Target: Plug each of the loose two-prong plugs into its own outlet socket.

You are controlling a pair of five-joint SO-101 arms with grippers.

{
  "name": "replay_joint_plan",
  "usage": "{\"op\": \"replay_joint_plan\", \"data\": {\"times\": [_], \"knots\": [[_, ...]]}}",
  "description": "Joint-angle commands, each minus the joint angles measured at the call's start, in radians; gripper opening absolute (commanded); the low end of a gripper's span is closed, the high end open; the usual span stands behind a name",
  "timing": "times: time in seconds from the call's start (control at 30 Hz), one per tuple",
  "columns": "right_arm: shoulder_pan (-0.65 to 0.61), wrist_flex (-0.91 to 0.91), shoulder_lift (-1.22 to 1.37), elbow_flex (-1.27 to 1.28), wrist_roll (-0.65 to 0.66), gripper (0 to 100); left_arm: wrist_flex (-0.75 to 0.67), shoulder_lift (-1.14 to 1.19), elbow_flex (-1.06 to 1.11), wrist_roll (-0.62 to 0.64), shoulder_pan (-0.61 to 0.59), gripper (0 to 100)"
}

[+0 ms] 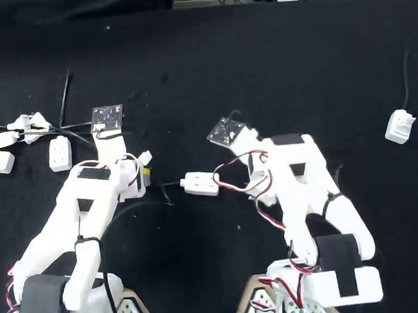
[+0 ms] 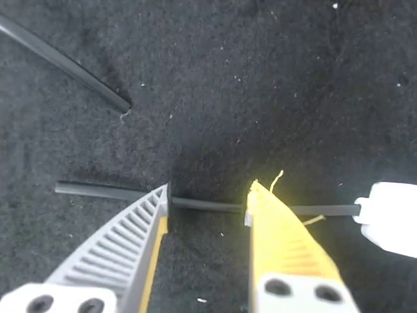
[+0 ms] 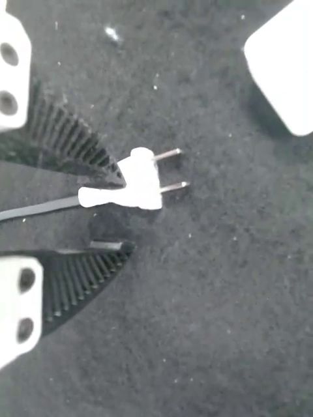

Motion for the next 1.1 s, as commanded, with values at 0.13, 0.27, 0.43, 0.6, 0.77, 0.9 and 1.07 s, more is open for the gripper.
{"op": "replay_joint_plan", "data": {"times": [0.13, 0.27, 0.43, 0.6, 0.77, 0.9, 1.07], "knots": [[-0.058, -0.032, -0.024, 0.071, 0.026, 15.1, -0.008, -0.037, -0.016, 0.008, -0.012, 19], [-0.058, -0.023, -0.035, 0.077, 0.025, 15.1, -0.008, -0.037, -0.016, 0.008, -0.012, 19], [-0.106, -0.028, -0.039, 0.122, 0.025, 15.2, -0.008, -0.037, -0.016, 0.008, -0.012, 19], [-0.115, -0.031, -0.039, 0.119, 0.025, 15.2, -0.008, -0.037, -0.016, 0.008, -0.012, 19], [-0.109, -0.025, -0.041, 0.110, 0.023, 5.8, -0.008, -0.037, -0.016, 0.008, -0.012, 19], [-0.104, -0.023, -0.041, 0.096, -0.025, 1.7, -0.008, -0.037, -0.016, 0.008, -0.012, 19], [-0.025, -0.032, -0.041, 0.050, -0.034, 1.1, -0.008, -0.037, -0.016, 0.008, -0.012, 19]]}}
